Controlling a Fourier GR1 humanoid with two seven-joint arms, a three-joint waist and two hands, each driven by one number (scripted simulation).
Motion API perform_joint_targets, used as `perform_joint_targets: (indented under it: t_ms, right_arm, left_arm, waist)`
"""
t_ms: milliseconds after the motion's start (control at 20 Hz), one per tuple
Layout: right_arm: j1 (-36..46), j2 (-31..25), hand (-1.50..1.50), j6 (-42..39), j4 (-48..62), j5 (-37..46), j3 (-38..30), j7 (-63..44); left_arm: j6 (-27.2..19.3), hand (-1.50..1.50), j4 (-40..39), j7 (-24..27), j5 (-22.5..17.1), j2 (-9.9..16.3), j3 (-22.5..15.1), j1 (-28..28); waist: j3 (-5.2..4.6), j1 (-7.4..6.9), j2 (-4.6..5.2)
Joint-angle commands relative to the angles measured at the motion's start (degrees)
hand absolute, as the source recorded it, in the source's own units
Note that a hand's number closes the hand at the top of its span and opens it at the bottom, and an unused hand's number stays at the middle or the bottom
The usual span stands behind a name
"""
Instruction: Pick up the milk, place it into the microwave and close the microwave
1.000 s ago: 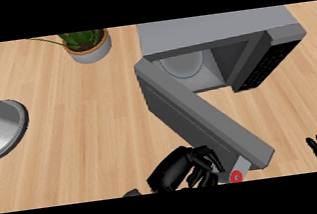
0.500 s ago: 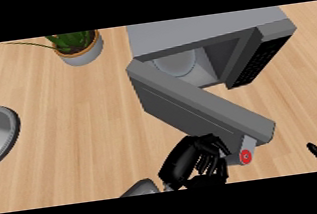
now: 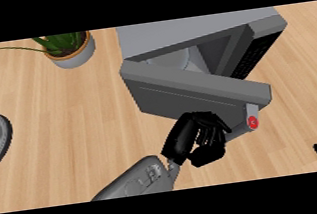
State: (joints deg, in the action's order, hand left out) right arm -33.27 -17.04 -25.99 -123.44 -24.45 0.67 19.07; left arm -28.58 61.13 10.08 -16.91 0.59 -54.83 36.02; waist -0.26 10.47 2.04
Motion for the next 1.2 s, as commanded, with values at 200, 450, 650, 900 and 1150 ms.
perform_joint_targets:
  t_ms: [200,450,650,900,1150]
  right_arm:
    - [0.5,-1.6,-1.5,1.7,-4.4,-2.8,-0.3,-4.9]
    - [0.4,-1.9,-1.5,2.1,-5.8,-4.6,-0.7,-6.1]
    - [1.0,-2.7,-1.5,2.9,-7.6,-5.7,-1.4,-7.6]
    - [2.0,-3.6,-1.5,2.7,-8.5,-7.4,-2.7,-8.0]
    - [2.6,-3.7,-1.5,3.7,-9.0,-9.4,-3.1,-9.1]
  left_arm:
    - [-3.5,1.5,-4.2,1.8,-8.9,-0.6,4.0,10.9]
    - [-3.1,1.5,-8.9,5.1,-14.0,-0.6,6.7,13.7]
    - [-2.3,1.5,-12.6,6.7,-17.3,-0.6,8.4,16.7]
    - [0.0,1.5,-15.5,8.2,-22.1,-0.6,10.8,19.4]
    - [0.2,1.5,-16.4,9.5,-25.8,-0.6,11.1,18.4]
  waist:
    - [-0.06,1.99,0.59]
    - [0.0,2.96,1.06]
    - [0.01,3.46,1.38]
    - [0.1,4.12,1.72]
    - [0.09,4.52,2.09]
